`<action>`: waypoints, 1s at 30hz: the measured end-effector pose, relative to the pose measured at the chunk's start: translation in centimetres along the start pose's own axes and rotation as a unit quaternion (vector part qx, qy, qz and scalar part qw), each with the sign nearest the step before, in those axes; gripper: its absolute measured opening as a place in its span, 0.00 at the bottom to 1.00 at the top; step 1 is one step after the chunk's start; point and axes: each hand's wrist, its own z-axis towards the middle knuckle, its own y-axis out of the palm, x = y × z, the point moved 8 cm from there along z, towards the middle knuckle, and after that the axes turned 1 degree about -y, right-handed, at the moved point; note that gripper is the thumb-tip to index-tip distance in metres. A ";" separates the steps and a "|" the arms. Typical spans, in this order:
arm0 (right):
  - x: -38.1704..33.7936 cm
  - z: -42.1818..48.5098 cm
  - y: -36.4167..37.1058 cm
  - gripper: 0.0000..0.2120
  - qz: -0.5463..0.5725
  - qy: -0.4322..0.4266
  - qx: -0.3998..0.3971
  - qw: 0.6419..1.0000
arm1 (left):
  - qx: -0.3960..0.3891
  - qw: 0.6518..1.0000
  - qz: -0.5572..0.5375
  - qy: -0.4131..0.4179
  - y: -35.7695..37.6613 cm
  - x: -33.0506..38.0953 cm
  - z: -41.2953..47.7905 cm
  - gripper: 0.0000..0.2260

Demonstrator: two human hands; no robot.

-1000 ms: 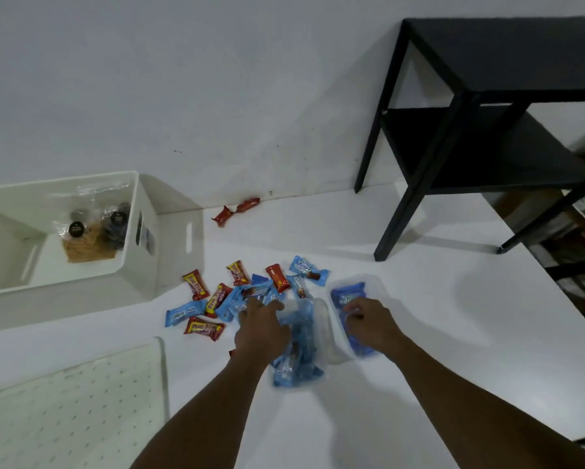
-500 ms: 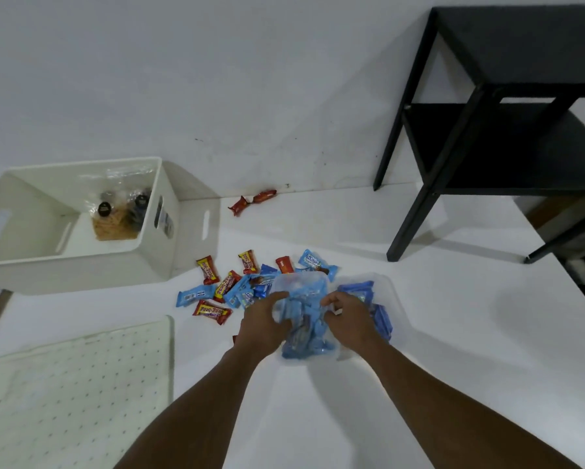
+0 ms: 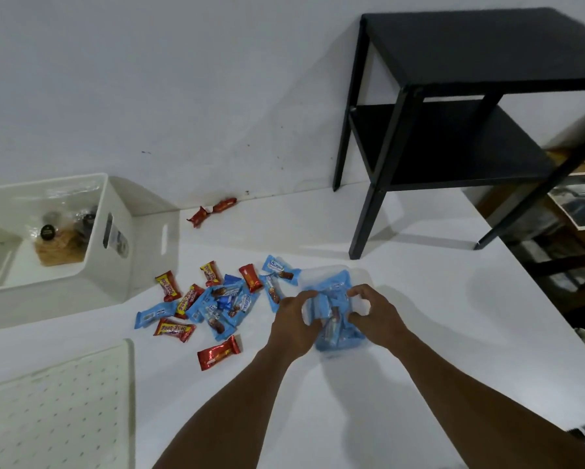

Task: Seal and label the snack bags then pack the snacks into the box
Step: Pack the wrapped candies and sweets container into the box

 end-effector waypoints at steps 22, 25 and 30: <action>-29.0 3.2 4.7 0.14 0.082 -0.184 -0.070 0.977 | 0.152 0.981 -0.103 0.056 -27.4 0.8 -1.7 0.28; -37.0 2.7 6.9 0.16 0.087 -0.239 -0.072 0.964 | 0.199 0.974 -0.083 0.071 -35.2 0.6 -3.7 0.28; -49.0 0.8 14.4 0.15 0.107 -0.300 -0.079 0.945 | 0.253 0.962 -0.084 0.063 -47.9 -3.2 -8.3 0.28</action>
